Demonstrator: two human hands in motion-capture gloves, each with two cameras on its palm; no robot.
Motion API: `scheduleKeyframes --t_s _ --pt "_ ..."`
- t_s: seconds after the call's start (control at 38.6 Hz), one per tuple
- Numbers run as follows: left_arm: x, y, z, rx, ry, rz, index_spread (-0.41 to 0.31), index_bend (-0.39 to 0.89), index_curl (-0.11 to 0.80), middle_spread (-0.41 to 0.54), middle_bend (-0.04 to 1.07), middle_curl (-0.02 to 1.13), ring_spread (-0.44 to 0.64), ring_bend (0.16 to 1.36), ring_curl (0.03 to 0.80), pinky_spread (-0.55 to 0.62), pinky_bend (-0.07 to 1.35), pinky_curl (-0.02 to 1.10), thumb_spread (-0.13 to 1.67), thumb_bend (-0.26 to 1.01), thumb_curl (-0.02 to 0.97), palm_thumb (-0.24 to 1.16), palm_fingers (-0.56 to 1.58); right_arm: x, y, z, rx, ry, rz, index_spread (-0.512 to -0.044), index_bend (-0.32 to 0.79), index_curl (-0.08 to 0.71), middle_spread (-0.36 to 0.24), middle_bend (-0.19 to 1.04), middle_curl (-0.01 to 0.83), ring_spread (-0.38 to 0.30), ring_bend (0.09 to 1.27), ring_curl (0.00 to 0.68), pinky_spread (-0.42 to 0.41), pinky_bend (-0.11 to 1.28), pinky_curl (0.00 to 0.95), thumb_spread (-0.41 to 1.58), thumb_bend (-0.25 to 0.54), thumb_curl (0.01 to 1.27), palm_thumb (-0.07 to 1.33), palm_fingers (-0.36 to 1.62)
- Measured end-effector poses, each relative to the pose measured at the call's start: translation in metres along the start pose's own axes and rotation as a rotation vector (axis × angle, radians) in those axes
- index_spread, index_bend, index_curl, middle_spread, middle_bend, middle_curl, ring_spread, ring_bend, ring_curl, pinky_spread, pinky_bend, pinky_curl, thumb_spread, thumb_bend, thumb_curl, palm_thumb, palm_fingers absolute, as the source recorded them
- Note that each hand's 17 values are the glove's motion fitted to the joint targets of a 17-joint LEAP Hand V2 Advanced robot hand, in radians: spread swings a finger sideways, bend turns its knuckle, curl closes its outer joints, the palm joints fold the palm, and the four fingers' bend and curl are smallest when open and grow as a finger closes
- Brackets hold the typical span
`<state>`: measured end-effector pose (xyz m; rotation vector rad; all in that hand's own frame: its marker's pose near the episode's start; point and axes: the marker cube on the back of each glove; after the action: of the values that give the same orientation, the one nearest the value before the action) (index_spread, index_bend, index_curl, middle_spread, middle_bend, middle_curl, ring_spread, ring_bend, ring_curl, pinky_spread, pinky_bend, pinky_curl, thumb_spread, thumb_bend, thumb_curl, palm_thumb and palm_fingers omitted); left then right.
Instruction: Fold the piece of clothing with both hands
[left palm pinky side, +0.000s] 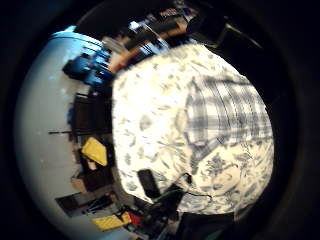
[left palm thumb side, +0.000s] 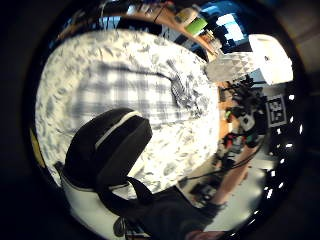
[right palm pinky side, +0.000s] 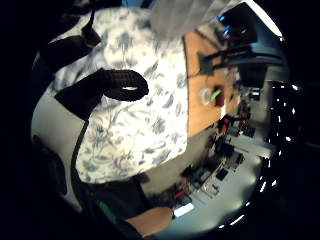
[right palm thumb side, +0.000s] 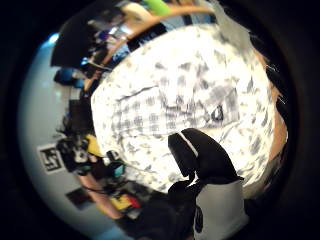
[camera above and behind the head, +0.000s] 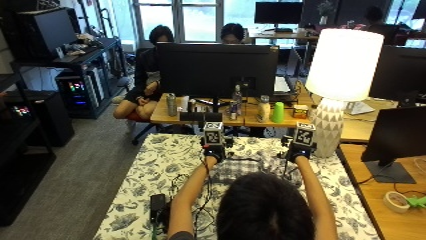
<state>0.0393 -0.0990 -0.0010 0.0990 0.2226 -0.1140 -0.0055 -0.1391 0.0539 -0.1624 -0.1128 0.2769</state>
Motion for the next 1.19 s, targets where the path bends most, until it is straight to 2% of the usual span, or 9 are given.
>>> scheduleKeyframes --t_s 0.16,0.34,0.49,0.62,0.75,0.85,0.98,1.09,1.19 --pt "0.002 -0.018 0.071 -0.186 -0.055 -0.1 -0.11 0.12 0.282 0.239 0.13 0.23 0.27 0.63 0.383 0.35 0.75 0.43 1.1 -0.03 0.166 0.14 0.0 0.019 -0.021 0.054 -0.126 -0.095 0.188 -0.299 -0.03 0.124 -0.002 0.15 0.402 0.027 0.66 0.42 0.091 0.93 0.453 1.12 -0.028 0.19 0.57 0.46" --pt "0.005 -0.032 0.119 -0.251 -0.114 -0.15 -0.131 0.1 0.255 0.3 0.12 0.2 0.38 0.64 0.361 0.42 0.81 0.42 1.05 -0.04 0.172 0.05 -0.1 0.025 -0.053 0.094 -0.079 -0.105 0.21 -0.323 0.04 0.099 0.064 0.16 0.375 0.113 0.66 0.405 0.17 1.0 0.45 1.1 -0.03 0.2 0.52 0.34" --pt "0.002 -0.041 0.144 -0.312 -0.126 -0.184 -0.137 0.09 0.233 0.32 0.14 0.18 0.43 0.65 0.348 0.44 0.83 0.41 1.03 -0.05 0.174 -0.02 -0.12 0.018 -0.042 0.119 -0.282 -0.089 0.311 -0.321 0.06 0.094 0.095 0.18 0.362 0.137 0.67 0.389 0.195 1.0 0.429 1.09 -0.025 0.21 0.51 0.31" --pt "0.003 -0.039 0.158 -0.403 -0.097 -0.155 -0.134 0.09 0.217 0.317 0.16 0.19 0.46 0.64 0.336 0.45 0.82 0.4 1.01 -0.05 0.174 -0.05 -0.11 0.015 -0.052 0.134 -0.233 -0.056 0.325 -0.303 0.04 0.084 0.065 0.2 0.363 0.09 0.72 0.39 0.132 0.97 0.407 1.1 -0.005 0.23 0.56 0.36" --pt "0.003 -0.04 0.158 -0.396 -0.096 -0.135 -0.134 0.09 0.205 0.309 0.18 0.2 0.48 0.64 0.326 0.47 0.79 0.38 0.99 -0.05 0.171 -0.06 -0.1 0.01 -0.058 0.142 -0.182 -0.028 0.279 -0.301 0.01 0.062 0.045 0.25 0.382 0.032 0.76 0.393 0.061 0.96 0.396 1.1 -0.002 0.24 0.6 0.43" --pt "0.003 -0.038 0.158 -0.39 -0.093 -0.145 -0.134 0.1 0.196 0.299 0.19 0.21 0.49 0.63 0.318 0.48 0.77 0.37 0.99 -0.05 0.171 -0.06 -0.09 0.006 -0.061 0.141 -0.093 -0.015 0.234 -0.317 0.01 0.045 0.006 0.32 0.403 -0.054 0.77 0.394 -0.065 0.97 0.388 1.09 -0.002 0.26 0.64 0.6" --pt "0.001 -0.034 0.158 -0.394 -0.1 -0.186 -0.131 0.11 0.196 0.288 0.18 0.22 0.5 0.62 0.308 0.48 0.75 0.36 0.98 -0.05 0.172 -0.05 -0.07 0.004 -0.06 0.139 -0.035 -0.019 0.21 -0.304 0.06 0.066 -0.048 0.37 0.43 -0.13 0.81 0.414 -0.181 0.93 0.383 1.07 0.025 0.28 0.74 0.86" --pt "-0.001 -0.032 0.158 -0.351 -0.105 -0.205 -0.13 0.11 0.195 0.284 0.18 0.23 0.5 0.61 0.302 0.49 0.75 0.35 0.98 -0.05 0.172 -0.05 -0.07 0.002 -0.055 0.138 -0.035 -0.043 0.19 -0.286 0.06 0.076 -0.09 0.39 0.442 -0.173 0.84 0.418 -0.237 0.91 0.377 1.06 0.062 0.31 0.85 1.06" --pt "-0.003 -0.02 0.157 -0.402 -0.112 -0.221 -0.13 0.11 0.194 0.282 0.18 0.23 0.5 0.61 0.298 0.49 0.74 0.35 0.98 -0.04 0.175 -0.04 -0.07 0.005 -0.043 0.137 -0.106 -0.042 0.214 -0.27 0.12 0.121 -0.127 0.42 0.468 -0.196 0.85 0.45 -0.266 0.88 0.397 1.04 0.083 0.32 0.93 1.21"
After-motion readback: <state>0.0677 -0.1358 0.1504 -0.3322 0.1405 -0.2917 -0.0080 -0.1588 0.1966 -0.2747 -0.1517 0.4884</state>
